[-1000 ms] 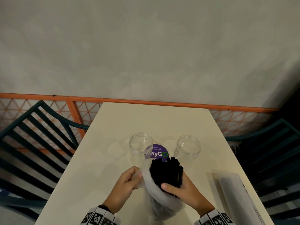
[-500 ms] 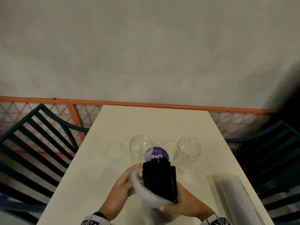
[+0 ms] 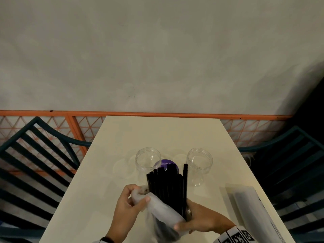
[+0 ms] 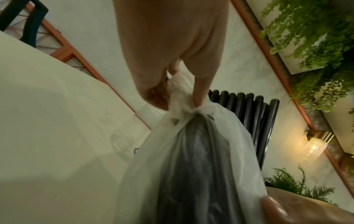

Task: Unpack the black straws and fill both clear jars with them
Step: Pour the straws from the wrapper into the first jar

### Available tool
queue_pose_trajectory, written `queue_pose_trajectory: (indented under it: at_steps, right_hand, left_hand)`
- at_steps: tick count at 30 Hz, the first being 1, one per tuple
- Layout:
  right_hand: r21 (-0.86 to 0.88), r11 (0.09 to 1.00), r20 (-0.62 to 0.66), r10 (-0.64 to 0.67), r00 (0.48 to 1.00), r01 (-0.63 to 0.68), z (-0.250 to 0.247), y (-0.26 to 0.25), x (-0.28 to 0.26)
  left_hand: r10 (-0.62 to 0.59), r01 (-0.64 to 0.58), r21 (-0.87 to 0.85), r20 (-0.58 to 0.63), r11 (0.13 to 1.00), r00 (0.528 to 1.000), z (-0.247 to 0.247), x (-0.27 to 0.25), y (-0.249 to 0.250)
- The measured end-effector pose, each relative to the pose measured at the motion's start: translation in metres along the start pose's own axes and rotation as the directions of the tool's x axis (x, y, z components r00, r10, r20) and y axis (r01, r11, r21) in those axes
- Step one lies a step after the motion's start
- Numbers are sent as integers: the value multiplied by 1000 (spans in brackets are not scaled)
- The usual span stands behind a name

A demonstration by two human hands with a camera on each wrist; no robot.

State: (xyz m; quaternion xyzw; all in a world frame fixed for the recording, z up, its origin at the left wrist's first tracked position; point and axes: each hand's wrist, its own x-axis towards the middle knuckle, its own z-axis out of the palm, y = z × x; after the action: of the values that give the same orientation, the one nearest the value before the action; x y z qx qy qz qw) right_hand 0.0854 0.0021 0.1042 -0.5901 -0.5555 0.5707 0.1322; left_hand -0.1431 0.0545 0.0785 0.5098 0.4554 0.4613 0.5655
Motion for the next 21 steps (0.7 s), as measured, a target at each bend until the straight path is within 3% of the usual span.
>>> queue_pose_trajectory:
  at_steps: [6, 15, 21]
  right_hand:
    - [-47, 997, -211, -73, 975, 65, -7, 6, -6]
    - [110, 992, -543, 6, 839, 64, 1, 24, 8]
    - [184, 979, -631, 47, 774, 91, 8, 18, 14]
  left_hand:
    - [125, -111, 317, -23, 942, 992, -12, 0, 11]
    - [79, -101, 363, 74, 926, 994, 5, -14, 19]
    - [84, -70, 362, -23, 930, 996, 16, -16, 19]
